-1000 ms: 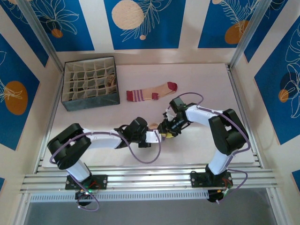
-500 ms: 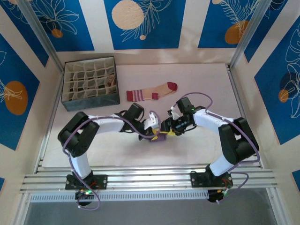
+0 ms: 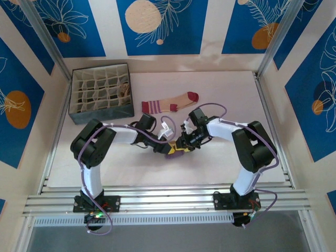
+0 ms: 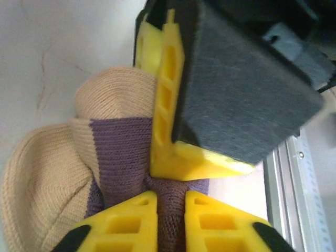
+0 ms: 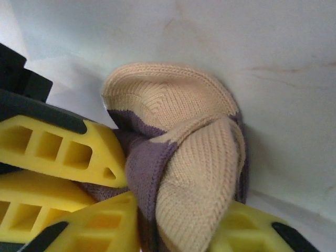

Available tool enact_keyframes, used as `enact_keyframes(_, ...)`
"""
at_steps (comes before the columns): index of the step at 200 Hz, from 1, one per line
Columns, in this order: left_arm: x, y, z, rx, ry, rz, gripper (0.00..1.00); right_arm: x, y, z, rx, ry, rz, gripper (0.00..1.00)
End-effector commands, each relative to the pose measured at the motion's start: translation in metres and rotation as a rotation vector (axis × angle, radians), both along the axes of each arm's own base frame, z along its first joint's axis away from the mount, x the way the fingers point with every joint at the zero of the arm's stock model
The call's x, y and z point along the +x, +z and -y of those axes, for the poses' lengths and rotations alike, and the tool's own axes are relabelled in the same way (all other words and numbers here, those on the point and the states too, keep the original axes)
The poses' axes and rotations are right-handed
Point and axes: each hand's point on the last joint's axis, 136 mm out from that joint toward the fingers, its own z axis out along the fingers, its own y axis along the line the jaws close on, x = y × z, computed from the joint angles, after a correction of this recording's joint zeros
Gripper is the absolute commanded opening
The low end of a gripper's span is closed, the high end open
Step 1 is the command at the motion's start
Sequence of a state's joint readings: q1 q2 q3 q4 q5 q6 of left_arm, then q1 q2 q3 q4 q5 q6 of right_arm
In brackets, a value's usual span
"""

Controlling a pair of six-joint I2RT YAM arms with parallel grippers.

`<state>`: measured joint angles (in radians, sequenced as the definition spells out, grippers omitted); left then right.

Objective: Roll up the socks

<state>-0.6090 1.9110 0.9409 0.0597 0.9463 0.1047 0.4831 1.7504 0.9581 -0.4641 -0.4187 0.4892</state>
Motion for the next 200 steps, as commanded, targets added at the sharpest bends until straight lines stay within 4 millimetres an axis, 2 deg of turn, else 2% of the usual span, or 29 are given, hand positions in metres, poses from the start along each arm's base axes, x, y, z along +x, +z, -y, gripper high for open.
enact_keyframes(1,-0.005,-0.017,-0.01,0.08,0.024,0.036,0.23,-0.02,-0.031,0.007,-0.126,0.026,-0.089,0.17)
enact_keyframes(31,-0.007,0.008,-0.014,0.085,-0.029,0.249,0.28,-0.025,-0.04,0.016,-0.178,0.014,-0.13,0.12)
enact_keyframes(65,-0.008,0.039,-0.018,0.071,-0.084,0.519,0.32,-0.026,-0.041,0.016,-0.179,0.016,-0.15,0.1)
enact_keyframes(96,-0.01,0.05,-0.022,0.093,-0.085,0.821,0.41,-0.024,-0.04,0.014,-0.179,0.025,-0.158,0.1)
enact_keyframes(124,-0.015,0.034,-0.022,0.246,-0.141,1.067,0.53,-0.023,-0.038,0.013,-0.179,0.032,-0.161,0.1)
enact_keyframes(166,-0.007,0.005,-0.021,0.4,-0.149,1.16,0.54,-0.023,-0.036,0.014,-0.18,0.034,-0.167,0.1)
enact_keyframes(175,-0.006,0.0,-0.02,0.409,-0.143,1.166,0.52,-0.023,-0.036,0.015,-0.183,0.033,-0.169,0.1)
enact_keyframes(200,-0.005,-0.009,-0.018,0.426,-0.134,1.164,0.33,-0.026,-0.034,0.016,-0.185,0.03,-0.178,0.1)
